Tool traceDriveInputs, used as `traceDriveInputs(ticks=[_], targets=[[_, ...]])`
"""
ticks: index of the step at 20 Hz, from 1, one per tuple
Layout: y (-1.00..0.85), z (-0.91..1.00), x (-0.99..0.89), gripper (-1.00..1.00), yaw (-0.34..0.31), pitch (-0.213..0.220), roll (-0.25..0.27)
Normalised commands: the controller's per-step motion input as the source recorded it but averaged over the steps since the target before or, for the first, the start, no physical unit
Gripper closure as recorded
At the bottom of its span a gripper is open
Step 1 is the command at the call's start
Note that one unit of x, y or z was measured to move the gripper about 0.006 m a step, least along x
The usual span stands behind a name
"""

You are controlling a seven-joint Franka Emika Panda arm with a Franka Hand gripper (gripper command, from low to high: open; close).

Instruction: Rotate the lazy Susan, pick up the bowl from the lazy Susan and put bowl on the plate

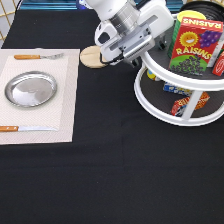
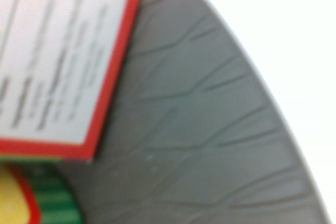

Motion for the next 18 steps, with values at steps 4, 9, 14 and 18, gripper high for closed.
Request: traceDriveInputs(ticks=[4,9,14,18], targets=[[-0.09,-0.07,0.54,-1.00,0.029,0.008,0.001],[0.04,0.20,-0.21,-1.00,0.031,-0.041,-0.061],[0.22,0.76,-0.59,-1.00,0.056,-0.127,-0.175],[0.15,0.64,-0.69,-1.00,0.034,-0.065,-0.203]])
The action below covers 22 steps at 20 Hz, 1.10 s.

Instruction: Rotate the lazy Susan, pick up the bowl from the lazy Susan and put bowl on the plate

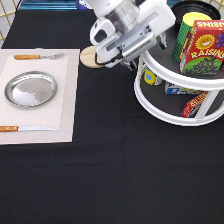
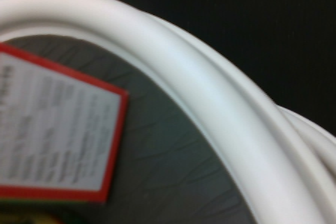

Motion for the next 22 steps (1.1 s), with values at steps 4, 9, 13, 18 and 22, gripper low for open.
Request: traceDriveInputs(ticks=[4,9,13,18,22], targets=[[0.20,0.33,-0.81,-1.00,0.017,-0.007,-0.179],[0.26,0.04,-0.78,-1.00,-0.002,0.048,-0.141],[0.30,0.01,-0.75,-1.00,-0.039,0.089,-0.105],[0.27,0.01,-0.57,-1.00,-0.055,0.092,-0.097],[0.21,0.04,-0.04,-1.00,-0.054,0.082,-0.092]])
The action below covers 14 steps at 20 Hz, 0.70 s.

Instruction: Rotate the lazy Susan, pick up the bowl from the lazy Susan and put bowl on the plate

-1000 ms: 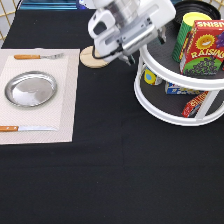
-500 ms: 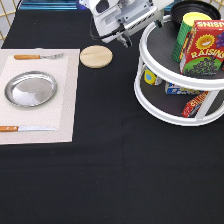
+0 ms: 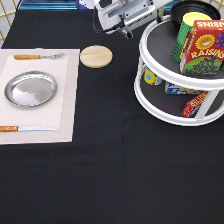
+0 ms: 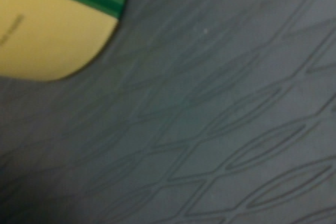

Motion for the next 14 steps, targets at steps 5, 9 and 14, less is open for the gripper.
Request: traceDriveInputs(ticks=[5,9,14], targets=[[0.04,-0.05,0.15,-1.00,-0.029,0.066,-0.096],[-0.01,-0.11,0.12,-1.00,-0.006,0.044,-0.073],[-0.01,-0.08,0.12,-1.00,0.000,0.027,-0.068]])
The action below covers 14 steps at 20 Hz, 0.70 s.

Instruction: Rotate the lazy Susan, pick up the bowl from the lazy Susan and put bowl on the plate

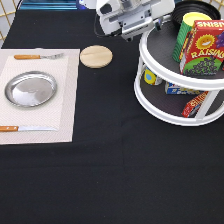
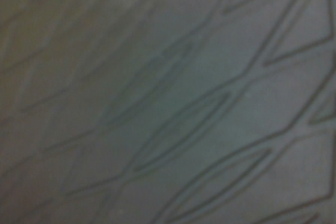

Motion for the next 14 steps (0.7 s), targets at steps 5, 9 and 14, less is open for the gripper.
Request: traceDriveInputs(ticks=[5,9,14], targets=[[0.00,0.00,0.43,-1.00,0.000,0.030,-0.069],[-0.01,0.00,0.79,-1.00,0.000,0.040,-0.054],[-0.05,-0.02,0.95,-1.00,0.000,0.068,-0.033]])
